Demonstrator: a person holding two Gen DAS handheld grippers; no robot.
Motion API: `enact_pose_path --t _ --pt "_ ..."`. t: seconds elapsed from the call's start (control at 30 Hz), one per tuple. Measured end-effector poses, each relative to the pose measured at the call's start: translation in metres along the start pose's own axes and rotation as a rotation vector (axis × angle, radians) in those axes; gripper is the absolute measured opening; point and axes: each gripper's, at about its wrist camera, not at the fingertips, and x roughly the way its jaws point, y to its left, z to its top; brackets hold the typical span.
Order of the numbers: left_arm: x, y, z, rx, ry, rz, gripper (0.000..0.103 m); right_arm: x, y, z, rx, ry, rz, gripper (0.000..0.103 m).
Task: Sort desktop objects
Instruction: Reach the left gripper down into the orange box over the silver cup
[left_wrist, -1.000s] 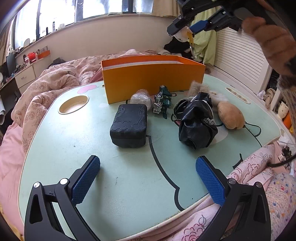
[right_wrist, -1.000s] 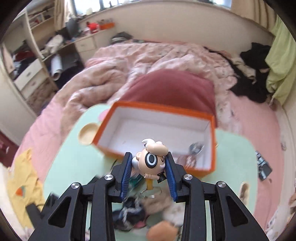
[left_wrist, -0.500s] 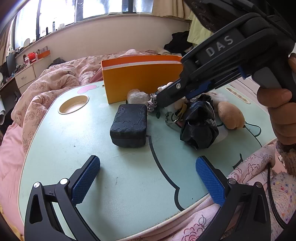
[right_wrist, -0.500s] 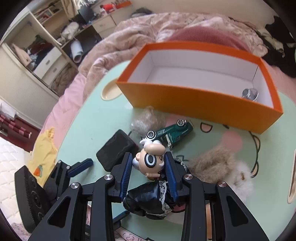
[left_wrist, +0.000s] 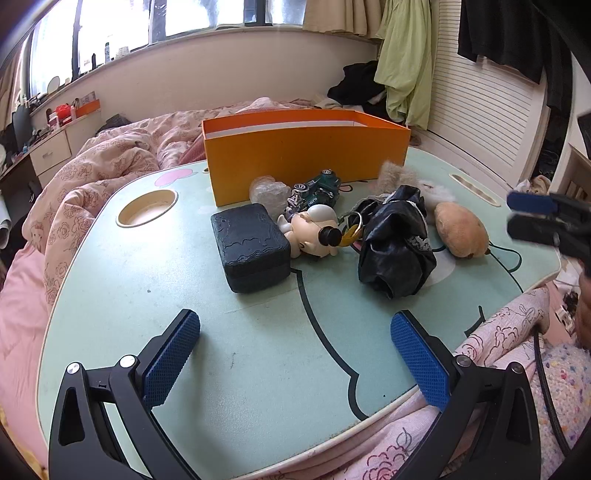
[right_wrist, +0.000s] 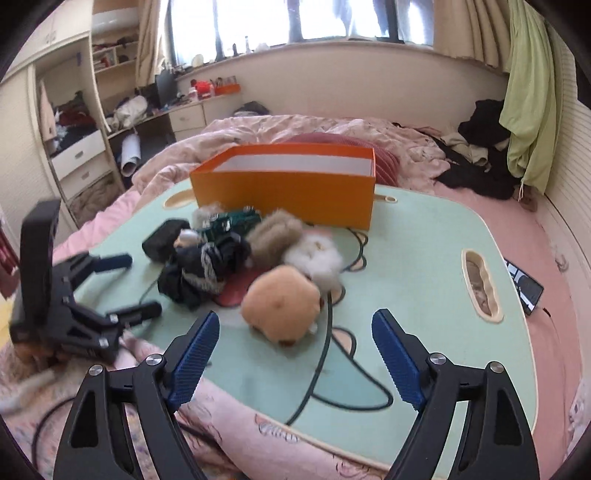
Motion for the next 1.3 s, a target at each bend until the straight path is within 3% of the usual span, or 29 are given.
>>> enact_pose_path --t 0.1,0.17,0.23,0.47,0.53,0.73,0.87,0.97,1.13,1.2,1.3 --pt "0.001 0.001 0.001 0.001 0.003 0.001 0.103 0.021 0.006 -0.017 -0.044 0.047 -0.042 0.086" --pt "0.001 0.001 0.001 0.000 0.003 0.002 0.103 0.026 -0.003 -0.015 0.011 0.045 -0.003 0.096" --pt "0.001 0.001 0.000 0.001 0.004 0.001 0.103 0.032 -0.008 -0.014 0.016 0.043 -0.035 0.103" --pt "0.002 0.001 0.000 0.002 0.005 0.001 0.103 0.032 -0.010 -0.016 0.021 0.020 -0.039 0.103" --pt "0.002 0.001 0.000 0.004 0.002 -0.030 0.103 0.032 -0.010 -0.016 0.023 0.020 -0.041 0.103" --pt "0.000 0.004 -0.001 -0.018 0.003 -0.003 0.103 0.031 -0.010 -0.016 0.028 0.018 -0.045 0.103" --pt "-0.009 0.008 0.006 -0.034 -0.001 -0.047 0.103 0.032 -0.009 -0.016 0.030 0.019 -0.051 0.103" --pt "-0.026 0.009 0.039 -0.030 -0.034 -0.101 0.103 0.032 -0.009 -0.017 0.031 0.019 -0.054 0.103" --pt "-0.041 0.004 0.137 0.028 -0.083 -0.158 0.103 0.032 -0.009 -0.017 0.036 0.019 -0.061 0.103" --pt "-0.028 -0.002 0.175 0.048 -0.060 -0.208 0.099 0.032 -0.008 -0.017 0.037 0.018 -0.062 0.103" --pt "0.020 -0.013 0.221 0.050 0.071 -0.244 0.088 0.031 -0.008 -0.017 0.040 0.018 -0.066 0.103"
